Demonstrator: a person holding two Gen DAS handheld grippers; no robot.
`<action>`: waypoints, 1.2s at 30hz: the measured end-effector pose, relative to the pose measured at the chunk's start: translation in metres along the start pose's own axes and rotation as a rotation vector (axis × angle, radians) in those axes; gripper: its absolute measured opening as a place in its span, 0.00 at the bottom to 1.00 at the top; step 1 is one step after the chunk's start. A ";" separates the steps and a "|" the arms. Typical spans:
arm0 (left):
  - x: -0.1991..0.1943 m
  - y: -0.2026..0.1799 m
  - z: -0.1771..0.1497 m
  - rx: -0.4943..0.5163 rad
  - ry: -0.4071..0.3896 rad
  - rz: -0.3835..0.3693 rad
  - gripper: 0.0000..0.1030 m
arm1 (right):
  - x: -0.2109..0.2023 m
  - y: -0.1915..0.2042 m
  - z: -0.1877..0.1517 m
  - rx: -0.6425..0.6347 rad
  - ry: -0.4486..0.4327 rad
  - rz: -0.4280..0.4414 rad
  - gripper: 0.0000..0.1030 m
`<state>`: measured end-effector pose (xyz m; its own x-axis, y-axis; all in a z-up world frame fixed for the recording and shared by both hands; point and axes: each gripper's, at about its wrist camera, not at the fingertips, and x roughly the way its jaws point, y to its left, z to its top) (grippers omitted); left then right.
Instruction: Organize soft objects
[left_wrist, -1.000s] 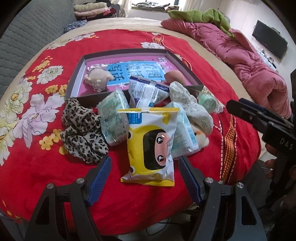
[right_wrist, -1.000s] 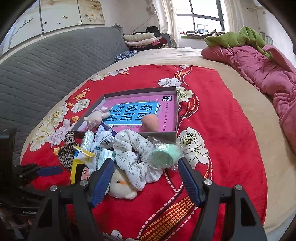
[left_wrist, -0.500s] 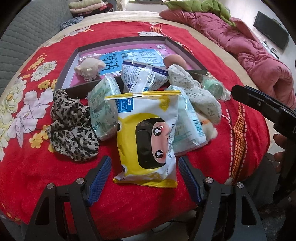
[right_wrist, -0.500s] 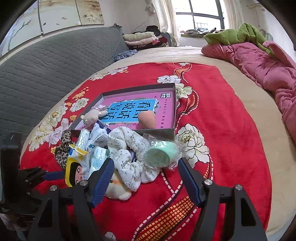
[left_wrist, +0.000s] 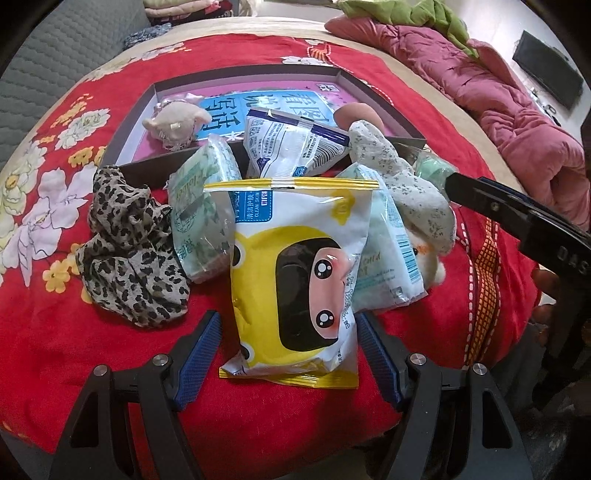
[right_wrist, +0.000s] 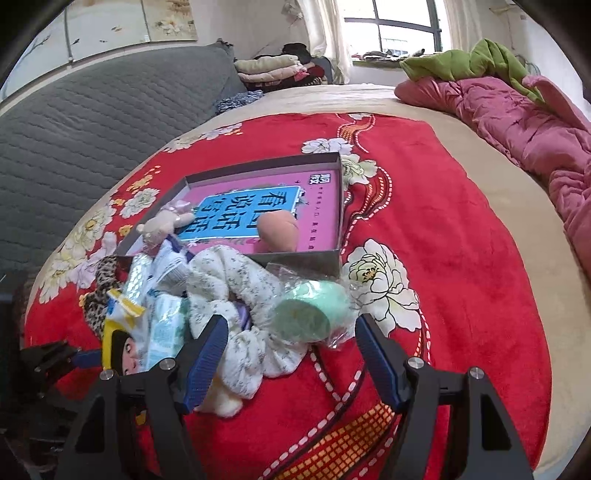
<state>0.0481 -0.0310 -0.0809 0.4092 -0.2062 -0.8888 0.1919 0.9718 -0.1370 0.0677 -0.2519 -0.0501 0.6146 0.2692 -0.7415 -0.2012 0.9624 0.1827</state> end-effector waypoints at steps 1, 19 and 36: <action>0.000 0.001 0.001 -0.003 -0.004 -0.001 0.74 | 0.003 -0.002 0.001 0.006 0.000 -0.007 0.69; 0.007 0.020 0.009 -0.121 -0.012 -0.050 0.71 | 0.029 -0.008 0.003 0.028 0.010 -0.023 0.69; 0.011 0.016 0.017 -0.147 -0.029 -0.104 0.36 | 0.039 -0.016 0.003 0.041 0.002 -0.031 0.48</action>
<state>0.0712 -0.0195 -0.0857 0.4203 -0.3076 -0.8537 0.1028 0.9509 -0.2920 0.0973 -0.2567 -0.0796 0.6188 0.2389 -0.7484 -0.1504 0.9710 0.1856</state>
